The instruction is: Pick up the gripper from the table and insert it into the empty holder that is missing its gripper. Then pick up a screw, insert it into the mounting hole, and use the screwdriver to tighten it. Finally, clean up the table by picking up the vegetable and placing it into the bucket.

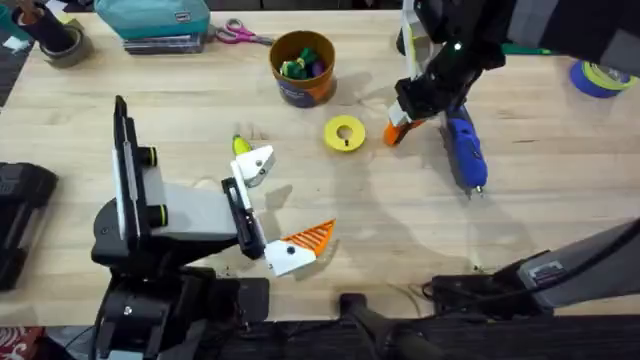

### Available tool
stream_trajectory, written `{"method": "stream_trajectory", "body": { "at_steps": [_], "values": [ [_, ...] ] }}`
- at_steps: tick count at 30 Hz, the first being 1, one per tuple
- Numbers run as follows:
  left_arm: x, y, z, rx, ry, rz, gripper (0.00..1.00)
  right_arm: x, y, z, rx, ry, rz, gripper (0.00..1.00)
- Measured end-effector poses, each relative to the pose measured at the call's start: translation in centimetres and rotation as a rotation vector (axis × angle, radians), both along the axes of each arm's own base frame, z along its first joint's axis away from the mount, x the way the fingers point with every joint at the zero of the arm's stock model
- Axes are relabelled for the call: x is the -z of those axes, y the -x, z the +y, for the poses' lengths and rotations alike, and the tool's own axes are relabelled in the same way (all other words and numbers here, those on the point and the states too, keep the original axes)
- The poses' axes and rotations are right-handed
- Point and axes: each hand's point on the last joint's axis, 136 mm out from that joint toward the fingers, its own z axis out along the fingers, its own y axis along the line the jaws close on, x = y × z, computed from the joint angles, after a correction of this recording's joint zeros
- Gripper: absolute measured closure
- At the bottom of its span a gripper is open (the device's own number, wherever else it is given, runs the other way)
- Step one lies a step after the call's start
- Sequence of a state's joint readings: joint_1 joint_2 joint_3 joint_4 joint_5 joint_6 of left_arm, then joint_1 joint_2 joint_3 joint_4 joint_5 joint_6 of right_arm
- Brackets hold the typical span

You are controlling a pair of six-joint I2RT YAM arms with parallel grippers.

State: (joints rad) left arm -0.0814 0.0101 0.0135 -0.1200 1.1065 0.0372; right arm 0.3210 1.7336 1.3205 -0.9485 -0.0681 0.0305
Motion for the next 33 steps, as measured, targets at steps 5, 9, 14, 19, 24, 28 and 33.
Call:
{"method": "stream_trajectory", "body": {
  "at_steps": [5,9,14,19,24,28,33],
  "values": [
    [0.0,0.0,0.0,0.0,0.0,0.0,0.016,-0.2,0.4,-0.2,0.015,0.01,0.02,0.992],
    [0.0,0.0,0.0,0.0,0.0,0.0,0.015,-3.7,-0.3,-0.2,0.041,0.01,-0.017,0.992],
    [0.0,0.0,0.0,0.0,0.0,0.0,0.016,-9.7,-1.9,0.9,0.062,-0.085,-0.169,0.992],
    [0.0,0.0,0.0,0.0,0.0,0.0,0.015,-14.4,-1.9,2.2,0.052,-0.23,-0.287,0.992],
    [0.0,0.0,0.0,0.0,0.0,0.0,0.015,-18.1,-2.7,2.8,0.044,-0.379,-0.397,0.992],
    [0.0,0.0,0.0,0.0,0.0,0.0,0.015,-20.1,-3.4,3.7,0.013,-0.515,-0.503,0.992],
    [0.0,0.0,0.0,0.0,0.0,0.0,0.015,-19.1,-2.9,4.6,-0.001,-0.672,-0.522,0.993]
  ]
}}
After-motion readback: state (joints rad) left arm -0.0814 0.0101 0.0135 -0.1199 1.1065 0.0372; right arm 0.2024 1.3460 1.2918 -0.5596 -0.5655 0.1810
